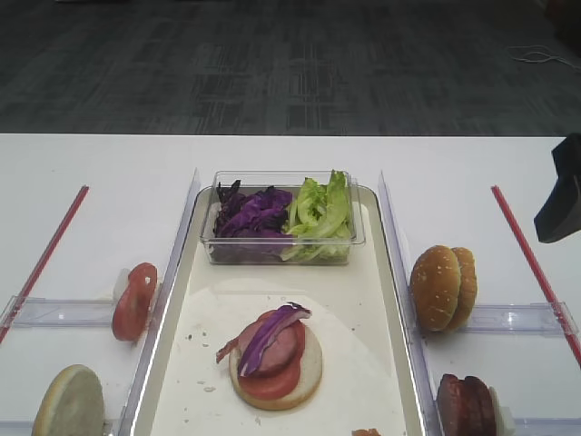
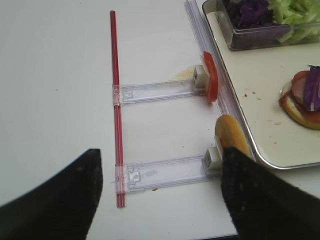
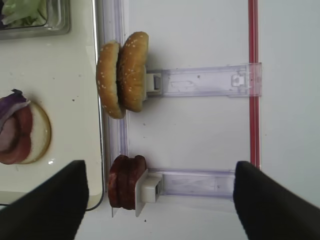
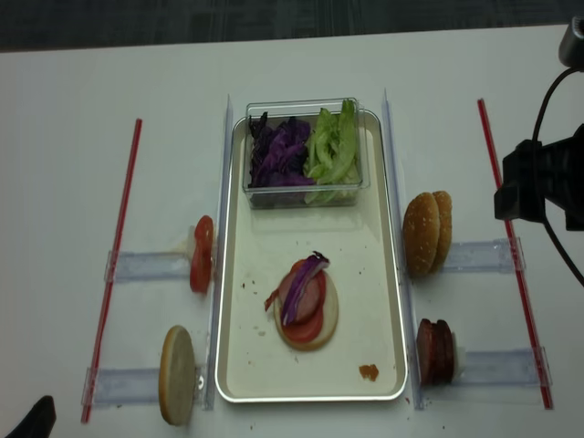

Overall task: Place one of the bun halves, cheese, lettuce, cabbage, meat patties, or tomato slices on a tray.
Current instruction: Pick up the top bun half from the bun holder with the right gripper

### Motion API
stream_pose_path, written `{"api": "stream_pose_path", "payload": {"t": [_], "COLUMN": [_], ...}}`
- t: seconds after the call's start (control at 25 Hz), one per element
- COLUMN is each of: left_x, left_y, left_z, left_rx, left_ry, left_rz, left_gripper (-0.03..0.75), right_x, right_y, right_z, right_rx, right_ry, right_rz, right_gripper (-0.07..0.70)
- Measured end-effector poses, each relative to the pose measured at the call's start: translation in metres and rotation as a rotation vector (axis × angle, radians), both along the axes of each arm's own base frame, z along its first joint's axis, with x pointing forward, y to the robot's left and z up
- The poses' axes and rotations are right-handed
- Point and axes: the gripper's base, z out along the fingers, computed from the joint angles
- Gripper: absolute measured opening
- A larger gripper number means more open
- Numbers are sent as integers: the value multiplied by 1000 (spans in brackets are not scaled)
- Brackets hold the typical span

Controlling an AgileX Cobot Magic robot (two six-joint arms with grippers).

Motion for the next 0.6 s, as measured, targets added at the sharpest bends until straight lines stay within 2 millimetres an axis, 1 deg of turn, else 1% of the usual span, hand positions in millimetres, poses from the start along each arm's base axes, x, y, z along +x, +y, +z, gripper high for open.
{"api": "stream_pose_path", "payload": {"t": [0.4, 0.52, 0.6], "left_x": [0, 0, 0], "left_y": [0, 0, 0], "left_z": [0, 0, 0], "left_rx": [0, 0, 0], "left_ry": [0, 0, 0], "left_rz": [0, 0, 0], "left_gripper": [468, 468, 468], "right_x": [17, 23, 27], "right_y": [8, 19, 31], "right_z": [-8, -14, -20], "right_rx": [36, 36, 39], "right_ry": [17, 21, 33], "right_rz": [34, 73, 102], "right_gripper": [599, 599, 599]}}
